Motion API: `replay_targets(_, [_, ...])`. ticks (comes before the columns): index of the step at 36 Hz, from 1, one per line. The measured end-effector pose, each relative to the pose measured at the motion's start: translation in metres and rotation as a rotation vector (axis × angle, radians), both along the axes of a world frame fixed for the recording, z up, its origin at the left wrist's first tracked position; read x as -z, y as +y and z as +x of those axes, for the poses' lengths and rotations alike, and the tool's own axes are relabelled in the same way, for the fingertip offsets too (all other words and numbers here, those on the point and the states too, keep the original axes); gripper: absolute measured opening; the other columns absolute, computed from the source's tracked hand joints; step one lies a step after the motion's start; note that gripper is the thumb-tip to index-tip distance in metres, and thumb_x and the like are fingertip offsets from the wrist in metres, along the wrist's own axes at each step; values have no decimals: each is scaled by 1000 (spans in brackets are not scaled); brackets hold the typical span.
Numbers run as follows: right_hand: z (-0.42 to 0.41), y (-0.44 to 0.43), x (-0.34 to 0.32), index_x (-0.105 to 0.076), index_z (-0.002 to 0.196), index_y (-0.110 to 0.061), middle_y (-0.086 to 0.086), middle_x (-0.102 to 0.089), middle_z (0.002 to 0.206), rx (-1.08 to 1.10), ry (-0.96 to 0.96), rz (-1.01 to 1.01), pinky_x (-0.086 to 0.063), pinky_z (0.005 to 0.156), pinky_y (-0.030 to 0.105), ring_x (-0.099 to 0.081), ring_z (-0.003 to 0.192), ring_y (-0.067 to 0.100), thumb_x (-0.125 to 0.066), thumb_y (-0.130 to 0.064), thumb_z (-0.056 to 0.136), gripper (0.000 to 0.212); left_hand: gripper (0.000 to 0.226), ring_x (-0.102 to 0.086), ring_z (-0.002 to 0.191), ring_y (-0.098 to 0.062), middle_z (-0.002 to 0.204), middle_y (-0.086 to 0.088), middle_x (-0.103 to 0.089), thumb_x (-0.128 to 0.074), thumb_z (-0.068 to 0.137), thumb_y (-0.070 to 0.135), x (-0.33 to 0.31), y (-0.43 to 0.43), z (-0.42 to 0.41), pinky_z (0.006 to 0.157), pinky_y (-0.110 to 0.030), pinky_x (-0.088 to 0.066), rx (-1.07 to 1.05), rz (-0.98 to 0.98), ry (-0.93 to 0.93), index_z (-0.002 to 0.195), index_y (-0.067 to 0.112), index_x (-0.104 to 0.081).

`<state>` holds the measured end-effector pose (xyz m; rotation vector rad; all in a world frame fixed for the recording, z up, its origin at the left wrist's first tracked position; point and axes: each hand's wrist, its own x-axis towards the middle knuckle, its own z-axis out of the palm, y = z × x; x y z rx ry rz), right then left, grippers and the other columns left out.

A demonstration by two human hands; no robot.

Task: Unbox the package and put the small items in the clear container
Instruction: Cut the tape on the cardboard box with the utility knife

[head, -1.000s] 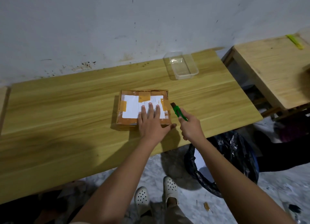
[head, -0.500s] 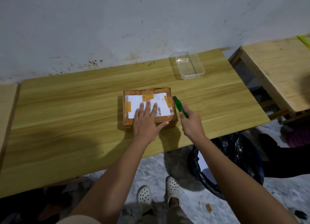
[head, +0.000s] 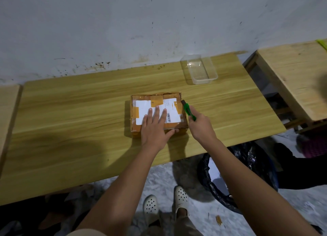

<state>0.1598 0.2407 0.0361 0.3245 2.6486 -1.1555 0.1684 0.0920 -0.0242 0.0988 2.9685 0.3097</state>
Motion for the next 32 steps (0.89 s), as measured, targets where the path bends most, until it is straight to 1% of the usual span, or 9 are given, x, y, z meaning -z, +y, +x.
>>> replay_targets(3, [-4,0,-6,-35,141,-26,16,-60,90,-57,-25,88,-46,61,37,-56,75,31,-37,-14,95,48,81,11,145,-23,158,-1,8,-29,85,69,-1,0,1,119,-40,0,7,-10,5,148,28,3])
replay_targets(6, [-7,-2,-15,-35,140,-23,13,-53,85,-121,-46,197,-42,62,35,-52,76,30,-38,-12,93,49,80,12,145,-24,158,-2,8,-31,87,67,-1,1,1,119,-40,0,7,-18,9,148,28,3])
replay_targets(10, [-6,-10,-23,-28,142,-16,21,-58,99,-176,-72,264,-40,66,36,-50,83,32,-39,-15,92,51,82,12,145,-23,158,-2,8,-30,85,70,1,1,1,119,-40,0,-1,-8,-2,148,28,3])
replay_targets(13, [-4,-12,-23,-28,142,-15,22,-58,104,-166,-67,267,-41,67,36,-53,88,34,-38,-14,92,50,83,11,145,-23,158,-2,7,-31,85,70,1,1,0,119,-40,-1,1,-10,1,148,27,3])
replay_targets(16, [-2,-12,-24,-30,141,-15,21,-58,102,-149,-71,257,-41,66,36,-51,83,31,-38,-15,93,49,83,10,145,-24,158,-1,6,-31,85,70,1,1,0,119,-40,-1,1,-10,5,148,28,2])
replay_targets(21, [2,-12,-26,-33,139,-14,11,-49,86,-144,-57,257,-39,64,34,-48,77,27,-38,-13,92,47,84,10,145,-24,158,-2,6,-31,84,71,1,1,0,119,-39,0,-1,-5,2,148,27,2])
replay_targets(23, [1,-13,-26,-34,139,-13,13,-51,88,-136,-61,261,-39,64,35,-48,77,27,-37,-14,93,46,85,10,145,-24,158,-2,8,-29,84,72,0,2,0,119,-40,0,-1,-9,-9,148,27,3])
replay_targets(26, [-2,-15,-23,-33,138,-12,19,-59,98,-126,-76,277,-40,63,36,-50,79,29,-39,-11,91,48,85,11,145,-24,158,-3,9,-27,83,72,-1,2,0,119,-40,0,4,-8,-19,148,26,4])
replay_targets(32, [-8,-24,-13,-38,133,-15,19,-62,98,-91,-87,258,-47,65,37,-59,88,36,-46,-14,88,46,84,12,145,-24,158,-2,9,-26,84,72,-2,2,1,119,-40,2,16,9,-27,148,26,3])
